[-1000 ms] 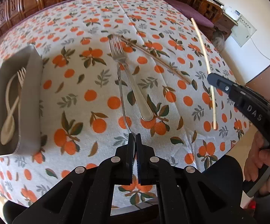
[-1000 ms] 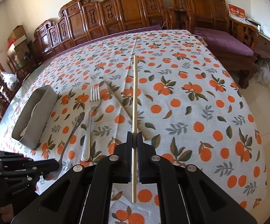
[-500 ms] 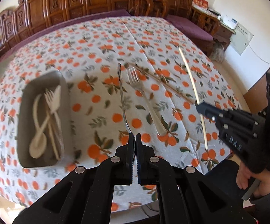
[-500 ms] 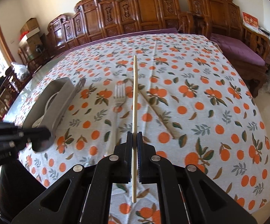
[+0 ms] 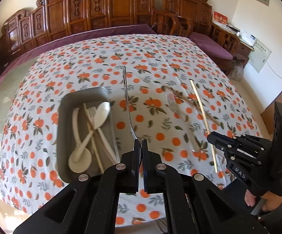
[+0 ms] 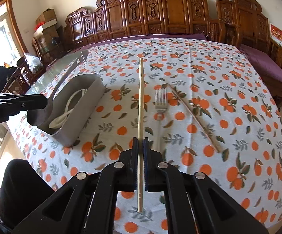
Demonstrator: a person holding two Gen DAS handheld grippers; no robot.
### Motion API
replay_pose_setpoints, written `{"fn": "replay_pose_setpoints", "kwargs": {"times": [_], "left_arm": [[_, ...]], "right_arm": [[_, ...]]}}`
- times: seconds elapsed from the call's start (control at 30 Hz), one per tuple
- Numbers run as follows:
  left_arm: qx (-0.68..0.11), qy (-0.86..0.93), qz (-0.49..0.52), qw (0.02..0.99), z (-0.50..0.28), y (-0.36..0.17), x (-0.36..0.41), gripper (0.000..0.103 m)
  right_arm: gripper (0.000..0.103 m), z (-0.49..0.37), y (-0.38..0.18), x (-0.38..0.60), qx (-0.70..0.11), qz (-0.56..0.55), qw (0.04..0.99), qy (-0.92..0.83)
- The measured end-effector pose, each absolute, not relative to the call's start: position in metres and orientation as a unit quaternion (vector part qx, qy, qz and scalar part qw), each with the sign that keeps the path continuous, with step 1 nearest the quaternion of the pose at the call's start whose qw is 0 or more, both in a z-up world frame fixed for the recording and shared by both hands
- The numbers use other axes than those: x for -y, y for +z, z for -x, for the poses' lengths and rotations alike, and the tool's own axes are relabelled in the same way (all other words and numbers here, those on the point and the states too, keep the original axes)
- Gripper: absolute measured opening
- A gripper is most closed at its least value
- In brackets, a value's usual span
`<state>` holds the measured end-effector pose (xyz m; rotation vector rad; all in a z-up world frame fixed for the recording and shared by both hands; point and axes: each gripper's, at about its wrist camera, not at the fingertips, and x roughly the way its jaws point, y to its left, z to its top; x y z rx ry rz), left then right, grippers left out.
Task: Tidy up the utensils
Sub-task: 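Carry the metal spoon into the grey tray and open the left gripper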
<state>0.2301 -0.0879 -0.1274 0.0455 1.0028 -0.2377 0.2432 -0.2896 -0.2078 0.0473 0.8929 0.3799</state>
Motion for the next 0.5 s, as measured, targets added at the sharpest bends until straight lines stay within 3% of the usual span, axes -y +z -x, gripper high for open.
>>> {"fn": "replay_pose_setpoints", "kwargs": {"times": [0.5], "left_arm": [[-0.515,-0.092,0.001,0.852,-0.263,-0.169,0.020,0.001]], "right_arm": [[0.006,-0.256,-0.204,0.242,-0.441,-0.012,0.875,0.197]]}}
